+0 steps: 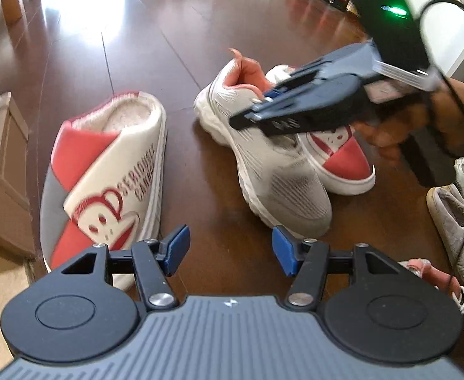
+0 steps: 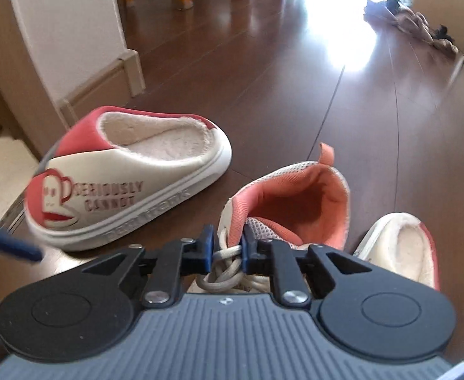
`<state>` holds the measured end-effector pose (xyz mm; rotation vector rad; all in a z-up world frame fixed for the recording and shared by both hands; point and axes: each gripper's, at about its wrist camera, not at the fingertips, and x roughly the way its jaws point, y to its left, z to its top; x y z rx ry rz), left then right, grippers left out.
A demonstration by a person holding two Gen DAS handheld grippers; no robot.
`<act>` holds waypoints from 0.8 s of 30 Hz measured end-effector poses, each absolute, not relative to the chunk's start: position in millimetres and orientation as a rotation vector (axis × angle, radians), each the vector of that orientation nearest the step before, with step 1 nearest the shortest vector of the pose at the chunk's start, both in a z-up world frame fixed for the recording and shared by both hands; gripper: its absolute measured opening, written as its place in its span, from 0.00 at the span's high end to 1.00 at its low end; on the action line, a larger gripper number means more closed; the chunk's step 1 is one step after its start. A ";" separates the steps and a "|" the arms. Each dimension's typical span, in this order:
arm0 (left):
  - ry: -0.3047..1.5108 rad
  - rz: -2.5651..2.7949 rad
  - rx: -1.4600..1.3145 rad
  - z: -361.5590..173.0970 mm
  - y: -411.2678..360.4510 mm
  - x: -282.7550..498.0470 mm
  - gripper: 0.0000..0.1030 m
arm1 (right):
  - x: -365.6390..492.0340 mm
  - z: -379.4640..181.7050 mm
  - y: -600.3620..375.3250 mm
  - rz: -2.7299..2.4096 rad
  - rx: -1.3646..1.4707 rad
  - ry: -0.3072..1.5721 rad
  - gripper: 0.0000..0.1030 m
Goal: Organize scattered shoes
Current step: 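Carry the sneaker beside the first pink-lined sneaker and release it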
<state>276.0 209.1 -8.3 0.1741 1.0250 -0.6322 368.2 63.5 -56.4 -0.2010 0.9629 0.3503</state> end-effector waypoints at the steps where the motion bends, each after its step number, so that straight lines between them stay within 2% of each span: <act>1: 1.015 -0.627 0.180 -4.0 208.2 274.7 0.41 | 363.8 -47.7 61.1 0.354 -0.180 0.955 0.86; 8: 0.953 -0.601 0.224 24.2 199.7 261.2 0.41 | 296.9 56.9 26.0 0.426 -0.117 0.818 0.86; 13: 0.971 -0.659 0.224 30.0 172.7 233.9 0.41 | 224.5 102.4 -15.0 0.408 -0.166 0.826 0.86; 18: 1.001 -0.764 0.269 19.2 133.8 184.4 0.41 | 151.4 84.8 -52.5 0.393 -0.273 0.945 0.86; 24: 1.051 -0.832 0.397 0.6 114.0 126.5 0.41 | 77.6 10.9 -83.3 0.399 -0.287 1.103 0.85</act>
